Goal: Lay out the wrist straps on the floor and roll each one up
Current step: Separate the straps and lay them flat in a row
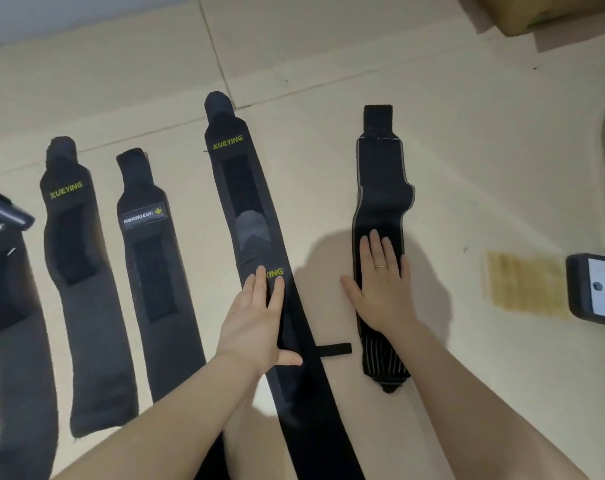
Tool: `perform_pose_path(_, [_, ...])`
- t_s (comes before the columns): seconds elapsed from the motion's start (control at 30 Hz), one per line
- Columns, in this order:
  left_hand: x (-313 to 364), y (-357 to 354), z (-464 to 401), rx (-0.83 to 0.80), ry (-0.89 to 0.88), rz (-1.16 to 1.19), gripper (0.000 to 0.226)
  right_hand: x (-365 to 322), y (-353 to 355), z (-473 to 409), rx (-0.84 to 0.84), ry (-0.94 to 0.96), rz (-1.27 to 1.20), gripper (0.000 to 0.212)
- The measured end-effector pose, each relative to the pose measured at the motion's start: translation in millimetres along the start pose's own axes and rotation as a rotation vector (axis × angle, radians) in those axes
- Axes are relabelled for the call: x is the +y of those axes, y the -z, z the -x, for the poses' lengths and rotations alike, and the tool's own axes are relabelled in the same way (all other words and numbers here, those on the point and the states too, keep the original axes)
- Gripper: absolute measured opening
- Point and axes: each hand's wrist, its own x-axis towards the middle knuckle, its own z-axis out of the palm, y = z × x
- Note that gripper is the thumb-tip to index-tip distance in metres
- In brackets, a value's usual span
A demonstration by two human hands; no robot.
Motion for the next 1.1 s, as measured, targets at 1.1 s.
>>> perform_pose_path(1.1, [-1, -4, -8, -0.011, -0.006, 0.025, 0.128, -20, -10, 0, 0.199, 0.176, -0.059, 0.048])
